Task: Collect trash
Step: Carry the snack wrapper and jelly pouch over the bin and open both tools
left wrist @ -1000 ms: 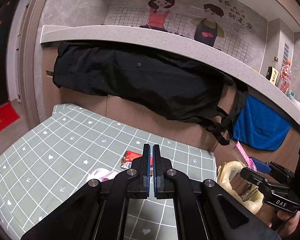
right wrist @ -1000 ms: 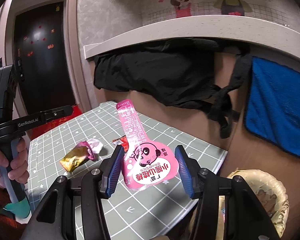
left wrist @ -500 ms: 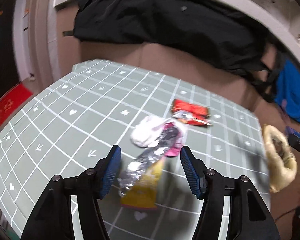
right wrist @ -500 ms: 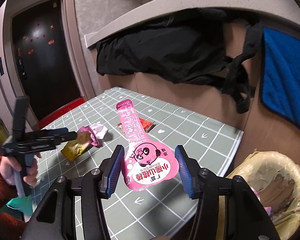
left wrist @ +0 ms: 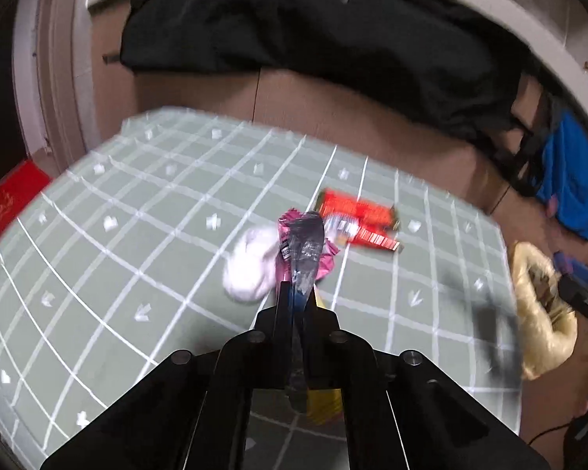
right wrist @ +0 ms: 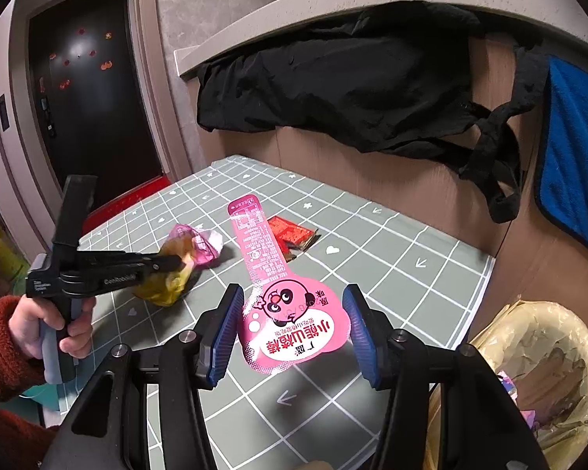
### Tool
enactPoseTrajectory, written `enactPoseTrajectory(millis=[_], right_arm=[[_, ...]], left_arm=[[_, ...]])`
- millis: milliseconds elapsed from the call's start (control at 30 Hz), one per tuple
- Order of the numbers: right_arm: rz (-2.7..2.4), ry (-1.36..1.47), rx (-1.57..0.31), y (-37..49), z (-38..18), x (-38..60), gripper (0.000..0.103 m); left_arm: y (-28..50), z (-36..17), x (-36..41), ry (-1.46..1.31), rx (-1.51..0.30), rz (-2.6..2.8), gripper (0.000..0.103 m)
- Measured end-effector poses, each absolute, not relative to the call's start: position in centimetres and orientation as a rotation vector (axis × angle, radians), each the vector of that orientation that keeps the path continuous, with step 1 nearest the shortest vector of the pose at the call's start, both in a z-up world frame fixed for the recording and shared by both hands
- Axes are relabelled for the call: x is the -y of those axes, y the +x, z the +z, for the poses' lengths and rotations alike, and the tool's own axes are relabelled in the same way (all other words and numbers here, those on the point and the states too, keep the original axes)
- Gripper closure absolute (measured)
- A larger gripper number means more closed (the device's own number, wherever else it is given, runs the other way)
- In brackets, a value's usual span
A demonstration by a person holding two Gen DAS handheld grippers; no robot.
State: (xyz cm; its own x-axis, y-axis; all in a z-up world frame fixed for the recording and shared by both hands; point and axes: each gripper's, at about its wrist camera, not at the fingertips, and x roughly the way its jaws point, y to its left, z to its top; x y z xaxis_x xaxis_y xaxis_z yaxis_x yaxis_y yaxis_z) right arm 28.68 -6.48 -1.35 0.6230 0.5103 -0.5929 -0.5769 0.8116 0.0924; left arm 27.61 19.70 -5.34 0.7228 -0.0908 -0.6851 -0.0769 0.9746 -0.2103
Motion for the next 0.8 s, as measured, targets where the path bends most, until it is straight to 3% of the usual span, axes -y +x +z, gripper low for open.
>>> enactPoseTrajectory(millis=[400, 800], right_arm=[[0.546, -0.106, -0.501, 28.8, 4.1, 11.2, 0.053], [0.344, -0.083, -0.388, 26.4, 9.4, 22.3, 0.053]], left_arm=[[25.5, 7.3, -10.6, -0.127, -0.399, -0.082, 0.1], [26.7, 10.1, 2.7, -0.041, -0.32, -0.262, 0.1]])
